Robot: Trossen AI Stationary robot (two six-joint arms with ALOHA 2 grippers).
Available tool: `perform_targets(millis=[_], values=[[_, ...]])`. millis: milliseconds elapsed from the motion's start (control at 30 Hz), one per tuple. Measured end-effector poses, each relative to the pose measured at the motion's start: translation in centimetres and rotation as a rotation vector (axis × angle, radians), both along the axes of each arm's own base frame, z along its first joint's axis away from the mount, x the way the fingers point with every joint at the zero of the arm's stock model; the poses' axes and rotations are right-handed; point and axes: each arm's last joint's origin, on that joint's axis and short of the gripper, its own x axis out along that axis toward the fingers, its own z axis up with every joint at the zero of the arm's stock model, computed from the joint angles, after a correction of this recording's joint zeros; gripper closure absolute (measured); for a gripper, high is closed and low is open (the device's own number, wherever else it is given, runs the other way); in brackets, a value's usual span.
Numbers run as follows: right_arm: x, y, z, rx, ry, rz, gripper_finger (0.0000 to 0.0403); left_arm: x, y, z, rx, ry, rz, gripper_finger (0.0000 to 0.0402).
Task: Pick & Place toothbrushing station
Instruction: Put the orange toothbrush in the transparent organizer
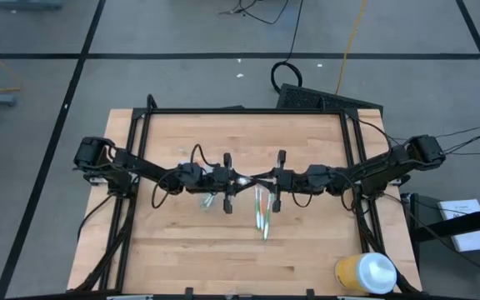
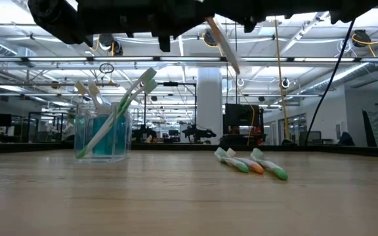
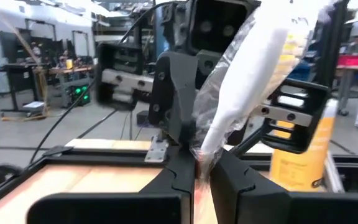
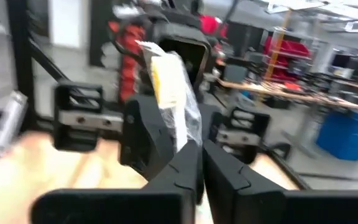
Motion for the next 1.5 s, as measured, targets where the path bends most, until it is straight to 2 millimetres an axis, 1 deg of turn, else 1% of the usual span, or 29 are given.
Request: perform_targets(millis=[133,300,400,467,533,600,700,867,1067,1167,1267,1500], values=[[-0.9,0.0,0.5,-0.025,0.052,-0.065,0.0346,-0.4,0.2,0.5,-0.001,0.03,0.044,0.0373],[-2.8,-0.1,0.9,0.038,0.063,-0.089,0.0267,-1.6,0.5,1.9,0.016,0.104,0.111,0.0375],[-3.9,-0.4,0.7,0.083,0.054,-0.084,0.0228,-2.9,0.7,3.6,0.032,0.114,0.126,0.0378],[-4.6,-0.6,0.5,0.09,0.045,-0.09,0.021,-4.0,0.8,4.7,0.04,0.121,0.131,0.0378],[-5.1,-0.8,0.3,0.101,0.03,-0.107,0.02,-5.3,1.0,5.2,0.041,0.111,0.132,0.0378],[-5.7,-1.0,0.2,0.118,0.013,-0.132,0.0195,-6.6,1.2,5.7,0.033,0.074,0.138,0.0377],[-6.3,-1.3,0.1,0.129,-0.018,-0.143,0.0193,-8.9,1.6,5.4,0.023,0.064,0.202,0.0377],[-6.7,-1.3,-0.3,0.133,-0.041,-0.143,0.0193,-12.3,2.5,3.9,-0.033,0.053,0.347,0.0378],[-6.6,-1.6,-0.3,0.132,-0.04,-0.157,0.0196,-15.4,3.2,2.8,-0.126,0.005,0.454,0.0378],[-6.6,-1.6,-0.3,0.132,-0.039,-0.156,0.0198,-16.5,3.4,2.4,-0.178,0.009,0.502,0.0378],[-6.6,-1.6,-0.4,0.133,-0.033,-0.156,0.0198,-17.1,3.6,1.7,-0.233,0.067,0.568,0.0379],[-6.6,-1.7,-0.4,0.14,-0.035,-0.161,0.02,-17.1,3.7,0.3,-0.308,0.159,0.616,0.0378]])
